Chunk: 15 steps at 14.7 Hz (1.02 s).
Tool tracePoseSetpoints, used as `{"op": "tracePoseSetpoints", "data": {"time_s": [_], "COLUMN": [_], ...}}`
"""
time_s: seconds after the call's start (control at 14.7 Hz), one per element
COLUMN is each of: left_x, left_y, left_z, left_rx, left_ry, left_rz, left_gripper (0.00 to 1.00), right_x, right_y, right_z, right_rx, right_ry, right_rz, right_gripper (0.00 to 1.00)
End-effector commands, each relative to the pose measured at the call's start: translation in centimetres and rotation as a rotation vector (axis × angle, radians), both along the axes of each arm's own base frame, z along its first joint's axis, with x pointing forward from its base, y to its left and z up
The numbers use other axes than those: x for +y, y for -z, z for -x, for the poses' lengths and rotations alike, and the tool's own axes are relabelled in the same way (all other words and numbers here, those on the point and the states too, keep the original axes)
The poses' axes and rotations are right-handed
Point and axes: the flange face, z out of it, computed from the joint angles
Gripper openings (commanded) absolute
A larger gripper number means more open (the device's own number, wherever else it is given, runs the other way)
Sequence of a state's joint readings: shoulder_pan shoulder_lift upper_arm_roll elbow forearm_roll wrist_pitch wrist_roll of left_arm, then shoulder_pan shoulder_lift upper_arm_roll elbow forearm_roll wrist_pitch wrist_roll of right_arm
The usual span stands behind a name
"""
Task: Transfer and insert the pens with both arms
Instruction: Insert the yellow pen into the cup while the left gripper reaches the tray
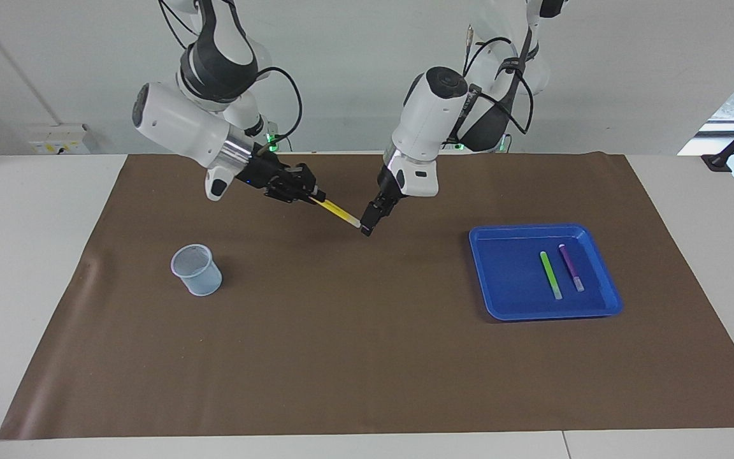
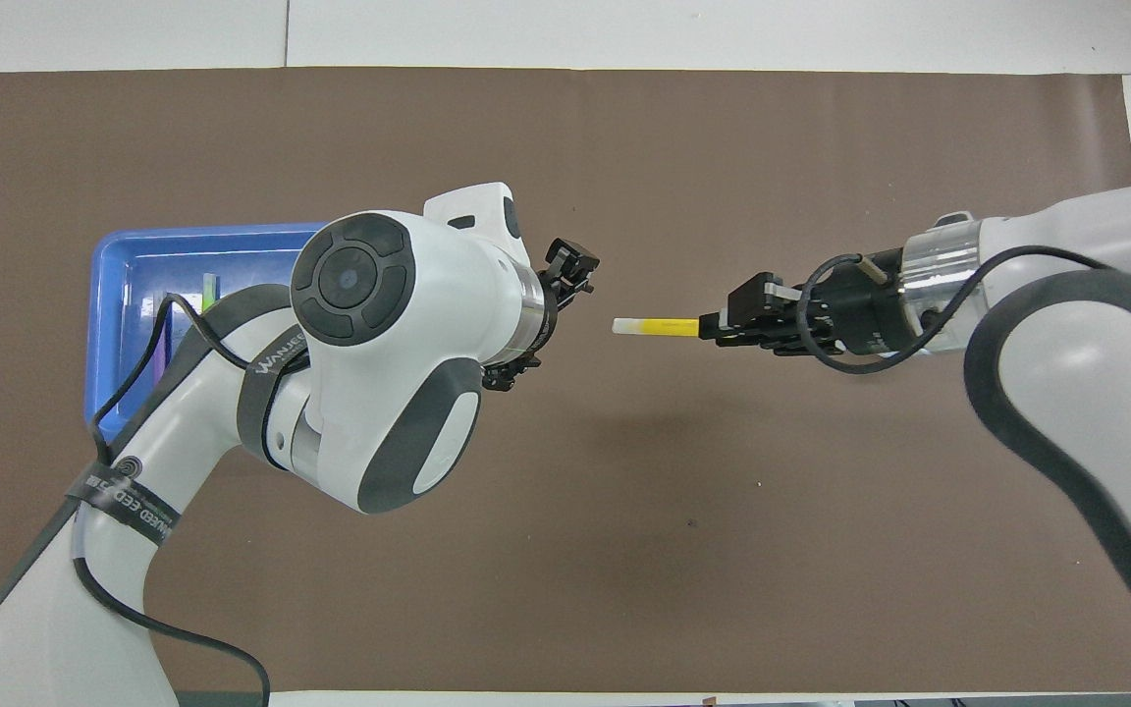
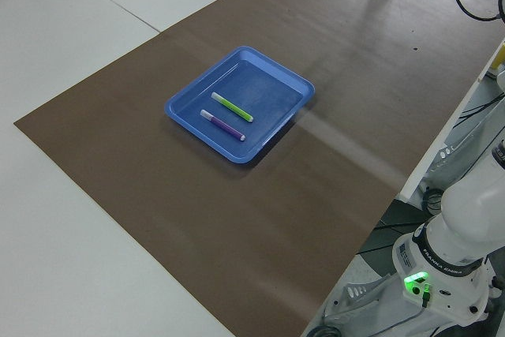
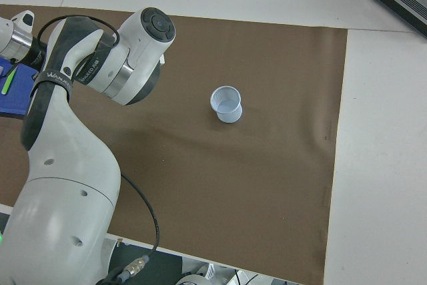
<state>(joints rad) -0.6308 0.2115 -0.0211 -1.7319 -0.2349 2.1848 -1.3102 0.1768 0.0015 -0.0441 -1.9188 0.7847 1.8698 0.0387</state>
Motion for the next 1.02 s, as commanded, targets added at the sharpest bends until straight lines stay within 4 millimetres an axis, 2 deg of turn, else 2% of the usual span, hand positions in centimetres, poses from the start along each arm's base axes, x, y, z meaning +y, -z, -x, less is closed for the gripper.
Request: {"op": "tracePoseSetpoints", "data": {"time_s": [0.0,0.27,0.41,0.61,0.75,0.82,0.95], "left_x": [3.7,10.7,14.5,20.6,25.5,27.8,31.7], "left_y": [0.9,3.2,4.6,6.5,8.7,9.8,11.2], "left_z": [-1.8,-3.8,-4.4,-5.7,-6.4,-6.7,-7.4], "left_rx": [-0.037,-0.084,-0.127,-0.156,-0.175,-0.188,-0.204], "left_ry": [0.161,0.405,0.577,0.728,0.801,0.831,0.878], "left_rz": [-0.052,-0.103,-0.133,-0.165,-0.222,-0.243,-0.260], "left_gripper": [1.00,1.00,1.00,1.00,1.00,1.00,1.00], "right_x": [-4.7,-10.7,-12.3,-13.3,-13.5,-13.7,-13.8], "right_y": [-2.0,-3.5,-3.5,-2.7,-2.1,-1.1,1.3], "right_z": [-2.9,-5.0,-5.3,-5.5,-5.7,-5.6,-4.1], "right_rx": [-0.068,-0.213,-0.261,-0.253,-0.280,-0.306,-0.332], "right_ry": [-0.171,-0.544,-0.724,-0.771,-0.839,-0.846,-0.845], "right_rz": [0.149,0.473,0.603,0.687,0.775,0.786,0.789], "right_gripper": [0.00,0.00,0.00,0.00,0.00,0.00,0.00]}}
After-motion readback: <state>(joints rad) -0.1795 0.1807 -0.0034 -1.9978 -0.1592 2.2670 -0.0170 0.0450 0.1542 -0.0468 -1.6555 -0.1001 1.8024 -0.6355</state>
